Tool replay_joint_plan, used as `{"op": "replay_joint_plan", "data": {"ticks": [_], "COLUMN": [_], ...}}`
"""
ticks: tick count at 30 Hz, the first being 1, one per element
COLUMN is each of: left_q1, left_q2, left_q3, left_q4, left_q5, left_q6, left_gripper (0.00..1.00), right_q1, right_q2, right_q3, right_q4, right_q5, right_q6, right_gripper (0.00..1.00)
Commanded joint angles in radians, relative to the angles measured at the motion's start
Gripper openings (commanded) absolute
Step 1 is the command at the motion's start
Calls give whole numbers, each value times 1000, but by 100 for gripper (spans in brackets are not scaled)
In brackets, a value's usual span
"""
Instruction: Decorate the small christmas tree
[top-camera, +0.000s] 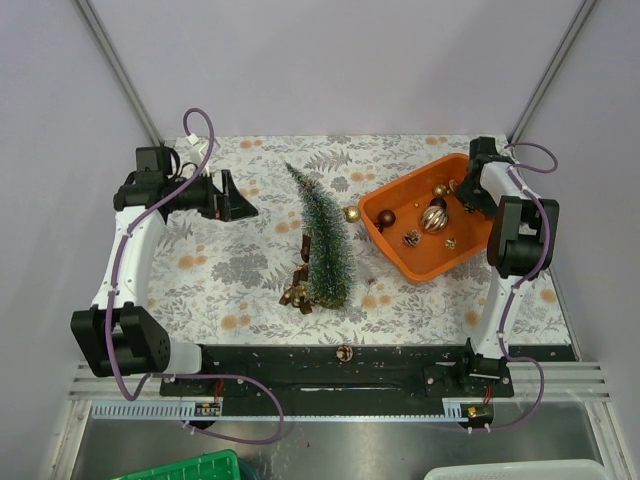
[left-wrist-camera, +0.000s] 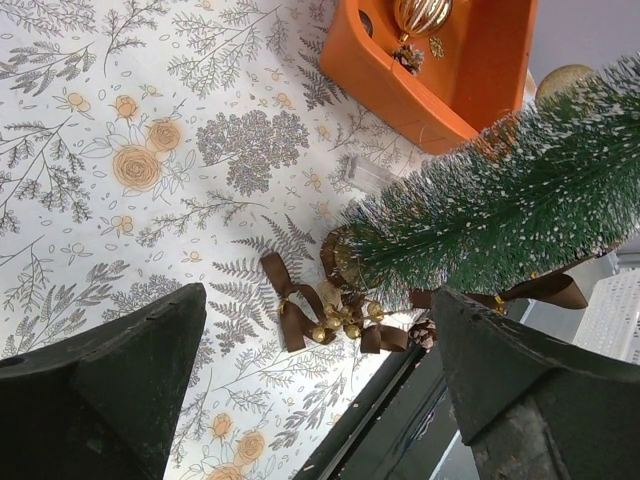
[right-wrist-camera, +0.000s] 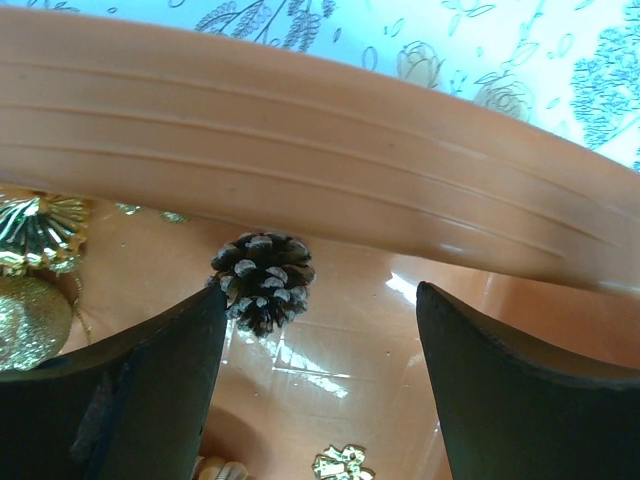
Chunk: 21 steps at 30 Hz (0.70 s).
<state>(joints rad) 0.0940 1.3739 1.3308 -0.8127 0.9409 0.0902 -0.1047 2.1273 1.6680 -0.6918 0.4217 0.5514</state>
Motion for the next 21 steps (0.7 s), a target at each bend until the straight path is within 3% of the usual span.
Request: {"op": "replay_joint_plan", "data": {"ticks": [1,14,21], "left_q1": [-4,-2,-4], "left_q2": [-50,-13,-15], "left_q3": [-15,-27,-36], "left_q4": [46,44,44], "left_q5": [24,91,88], "left_q6": [17,5,14], "left_gripper": [99,99,99], "right_q1": [3,3,3], "right_q2": [16,-41,-52], "right_q3": [13,-53,-67], "right_q4": [40,126,133], "right_q5": [-60,-126,-124], "right_q6": [15,5,7], "right_gripper": [82,80,67]}}
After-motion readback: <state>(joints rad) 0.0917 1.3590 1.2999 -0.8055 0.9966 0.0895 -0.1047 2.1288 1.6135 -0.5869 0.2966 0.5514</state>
